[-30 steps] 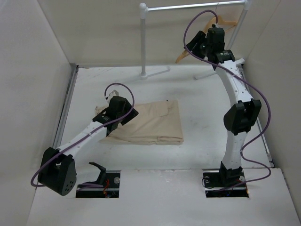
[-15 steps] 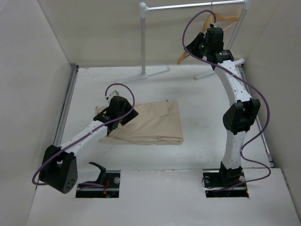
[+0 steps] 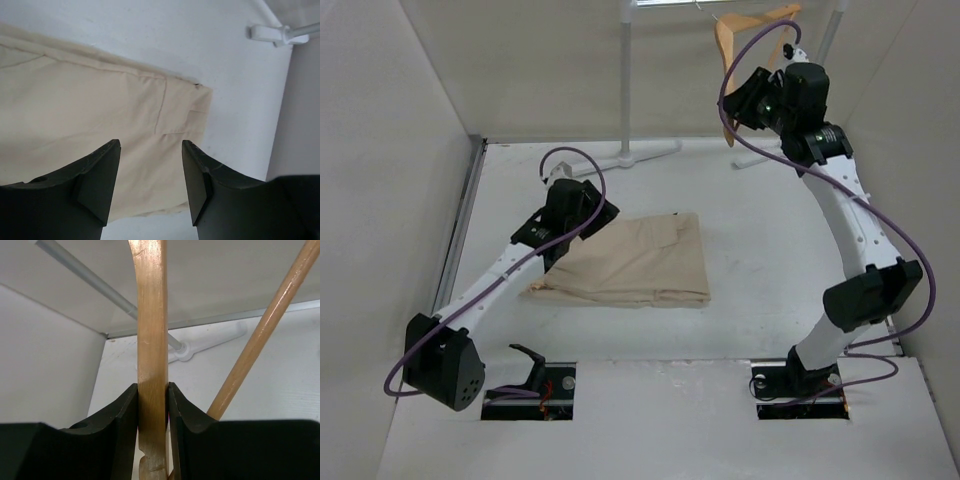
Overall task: Place the trousers on the hanger
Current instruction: Pick up the hanger from the clothesline, then place the trousers on the hanger.
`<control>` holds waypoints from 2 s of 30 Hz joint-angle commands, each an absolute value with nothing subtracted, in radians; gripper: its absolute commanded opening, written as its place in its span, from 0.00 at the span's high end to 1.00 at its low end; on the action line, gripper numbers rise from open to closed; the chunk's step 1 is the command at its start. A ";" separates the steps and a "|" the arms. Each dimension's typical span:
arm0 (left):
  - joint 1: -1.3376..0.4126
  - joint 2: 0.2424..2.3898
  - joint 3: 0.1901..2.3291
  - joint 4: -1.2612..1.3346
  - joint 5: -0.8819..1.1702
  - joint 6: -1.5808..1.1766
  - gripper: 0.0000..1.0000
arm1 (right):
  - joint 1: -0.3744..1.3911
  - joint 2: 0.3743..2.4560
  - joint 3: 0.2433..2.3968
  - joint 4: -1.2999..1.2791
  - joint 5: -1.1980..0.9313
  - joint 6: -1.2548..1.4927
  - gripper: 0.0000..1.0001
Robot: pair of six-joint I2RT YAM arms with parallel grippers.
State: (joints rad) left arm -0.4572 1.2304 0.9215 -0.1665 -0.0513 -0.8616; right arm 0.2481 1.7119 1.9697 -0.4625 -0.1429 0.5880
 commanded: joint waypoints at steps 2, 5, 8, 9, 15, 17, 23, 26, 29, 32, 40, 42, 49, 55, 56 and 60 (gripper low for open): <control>-0.469 1.235 1.048 -0.166 -0.035 -0.824 0.50 | 0.254 1.628 1.798 -0.319 -0.153 0.560 0.90; -0.484 1.255 1.094 -0.161 -0.028 -0.818 0.50 | 0.255 1.573 1.697 -0.227 -0.163 0.581 0.92; -0.504 1.266 1.109 -0.158 -0.035 -0.815 0.50 | 0.255 1.523 1.614 -0.103 -0.201 0.633 0.95; -0.510 1.269 1.111 -0.156 -0.038 -0.815 0.50 | 0.252 1.510 1.589 -0.054 -0.218 0.665 0.96; -0.541 1.275 1.092 -0.152 -0.060 -0.815 0.50 | 0.179 1.500 1.528 0.216 -0.347 0.874 0.97; -0.547 1.272 1.080 -0.152 -0.066 -0.816 0.50 | 0.160 1.515 1.542 0.244 -0.370 0.905 0.97; -0.553 1.270 1.063 -0.150 -0.078 -0.816 0.50 | 0.137 1.575 1.627 0.268 -0.449 0.948 0.98; -0.548 1.267 1.080 -0.153 -0.078 -0.816 0.50 | 0.136 1.557 1.611 0.259 -0.457 0.951 0.97; -0.547 1.267 1.124 -0.158 -0.075 -0.813 0.50 | 0.133 1.508 1.519 0.265 -0.460 0.950 0.97; -0.558 1.279 1.184 -0.164 -0.068 -0.808 0.50 | 0.134 1.459 1.428 0.267 -0.475 0.936 0.97; -0.603 1.353 1.388 -0.169 -0.045 -0.769 0.49 | 0.137 1.336 1.266 0.224 -0.491 0.865 0.97; -0.630 1.393 1.448 -0.169 -0.035 -0.758 0.49 | 0.142 1.293 1.212 0.198 -0.489 0.842 0.97; -0.760 1.595 1.655 -0.179 -0.051 -0.700 0.48 | 0.222 1.132 0.950 0.066 -0.385 0.733 0.97; -0.814 1.739 1.769 -0.225 -0.072 -0.681 0.48 | 0.297 1.011 0.801 0.003 -0.311 0.696 0.97; -0.817 1.750 1.769 -0.229 -0.080 -0.681 0.48 | 0.303 0.996 0.781 0.003 -0.308 0.699 0.97; -0.832 1.816 1.775 -0.262 -0.117 -0.681 0.48 | 0.335 0.940 0.709 0.002 -0.305 0.707 0.97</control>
State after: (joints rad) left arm -0.8246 1.8053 1.7191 -0.2394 -0.0772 -0.7033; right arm 0.3134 0.9997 0.7242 -0.0673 -0.3344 0.7391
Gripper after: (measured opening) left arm 0.520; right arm 0.329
